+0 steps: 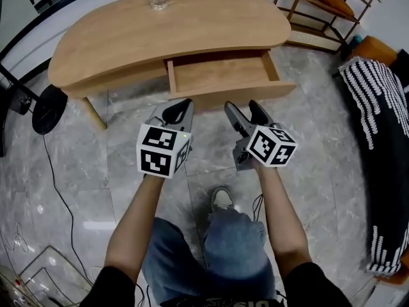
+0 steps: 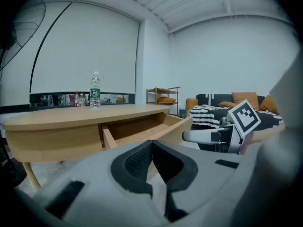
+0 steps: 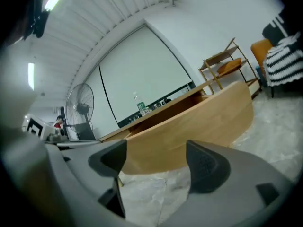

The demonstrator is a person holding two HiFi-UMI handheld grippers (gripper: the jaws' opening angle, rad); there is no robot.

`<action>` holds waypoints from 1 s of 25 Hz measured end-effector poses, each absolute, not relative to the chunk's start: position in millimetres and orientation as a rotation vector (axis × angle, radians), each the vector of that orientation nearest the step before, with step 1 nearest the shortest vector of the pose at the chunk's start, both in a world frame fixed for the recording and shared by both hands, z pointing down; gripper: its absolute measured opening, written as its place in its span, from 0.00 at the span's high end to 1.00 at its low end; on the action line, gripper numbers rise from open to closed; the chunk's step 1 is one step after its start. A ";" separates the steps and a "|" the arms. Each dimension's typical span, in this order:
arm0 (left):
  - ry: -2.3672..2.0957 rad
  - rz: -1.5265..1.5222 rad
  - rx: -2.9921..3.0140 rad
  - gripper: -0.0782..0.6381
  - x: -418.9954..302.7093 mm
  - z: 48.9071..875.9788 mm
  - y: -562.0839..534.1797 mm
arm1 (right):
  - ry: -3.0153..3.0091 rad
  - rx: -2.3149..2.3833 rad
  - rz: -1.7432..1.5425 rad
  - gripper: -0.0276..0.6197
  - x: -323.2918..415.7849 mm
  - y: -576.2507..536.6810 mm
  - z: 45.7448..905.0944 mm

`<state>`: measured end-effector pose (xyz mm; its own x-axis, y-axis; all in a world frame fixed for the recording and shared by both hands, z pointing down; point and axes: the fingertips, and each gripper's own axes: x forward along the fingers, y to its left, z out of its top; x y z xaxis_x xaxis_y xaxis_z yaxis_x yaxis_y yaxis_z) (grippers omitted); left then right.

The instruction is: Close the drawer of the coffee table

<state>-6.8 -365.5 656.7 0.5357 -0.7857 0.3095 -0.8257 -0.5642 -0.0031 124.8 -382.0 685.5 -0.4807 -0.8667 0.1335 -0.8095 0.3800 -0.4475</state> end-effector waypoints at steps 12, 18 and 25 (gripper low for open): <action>-1.369 0.320 2.661 0.89 4.3 679.2 -373.5 | 2.314 -1.388 -0.816 0.35 126.0 -405.3 728.9; -1.348 0.235 2.676 0.89 8.0 680.1 -364.1 | 2.217 -1.302 -0.908 0.31 118.5 -412.2 743.7; -1.323 0.241 2.696 0.89 16.3 683.6 -364.3 | 2.027 -1.251 -0.994 0.28 129.7 -426.7 759.2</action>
